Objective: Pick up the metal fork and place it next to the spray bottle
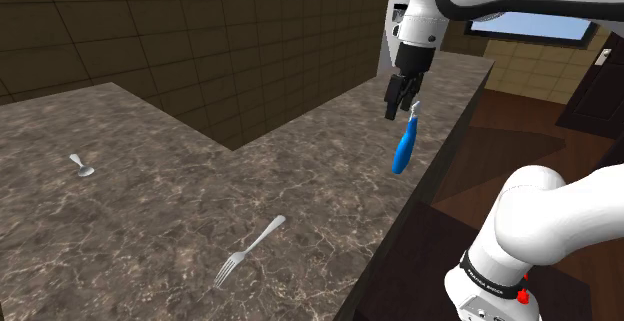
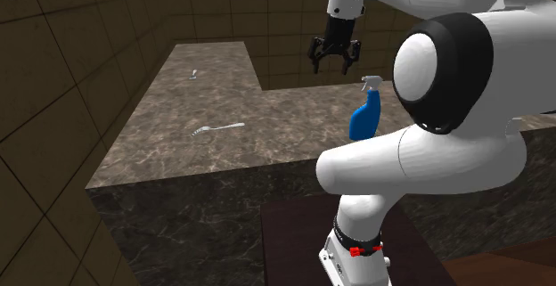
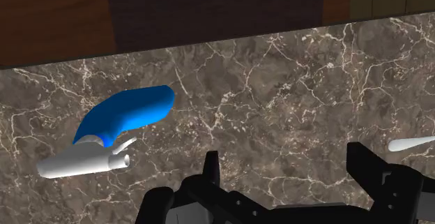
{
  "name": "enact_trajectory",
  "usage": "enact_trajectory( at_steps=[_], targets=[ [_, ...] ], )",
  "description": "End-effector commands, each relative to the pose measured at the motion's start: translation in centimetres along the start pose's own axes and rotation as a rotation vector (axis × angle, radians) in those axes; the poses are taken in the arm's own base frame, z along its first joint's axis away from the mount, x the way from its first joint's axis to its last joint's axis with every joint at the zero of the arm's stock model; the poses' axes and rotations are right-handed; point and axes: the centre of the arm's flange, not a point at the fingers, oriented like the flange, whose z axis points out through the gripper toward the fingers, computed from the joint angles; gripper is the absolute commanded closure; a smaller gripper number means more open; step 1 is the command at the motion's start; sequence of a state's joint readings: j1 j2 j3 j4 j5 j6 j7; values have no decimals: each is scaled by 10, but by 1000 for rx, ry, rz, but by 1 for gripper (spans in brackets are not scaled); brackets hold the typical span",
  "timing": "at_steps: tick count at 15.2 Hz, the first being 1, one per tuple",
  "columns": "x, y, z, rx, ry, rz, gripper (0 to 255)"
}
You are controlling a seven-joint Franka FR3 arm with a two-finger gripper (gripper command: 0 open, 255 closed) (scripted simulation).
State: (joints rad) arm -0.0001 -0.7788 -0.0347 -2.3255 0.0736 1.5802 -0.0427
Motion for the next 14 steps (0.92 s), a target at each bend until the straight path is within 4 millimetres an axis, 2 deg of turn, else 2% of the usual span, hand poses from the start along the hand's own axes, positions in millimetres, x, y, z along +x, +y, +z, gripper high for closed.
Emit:
enact_trajectory(
  at_steps=[1, 8, 14],
  targets=[
    [0, 0, 0, 0, 0, 0, 0],
    [-26, -87, 41, -43, 29, 286, 0],
    [-28, -163, 79, -80, 54, 531, 0]
  ],
)
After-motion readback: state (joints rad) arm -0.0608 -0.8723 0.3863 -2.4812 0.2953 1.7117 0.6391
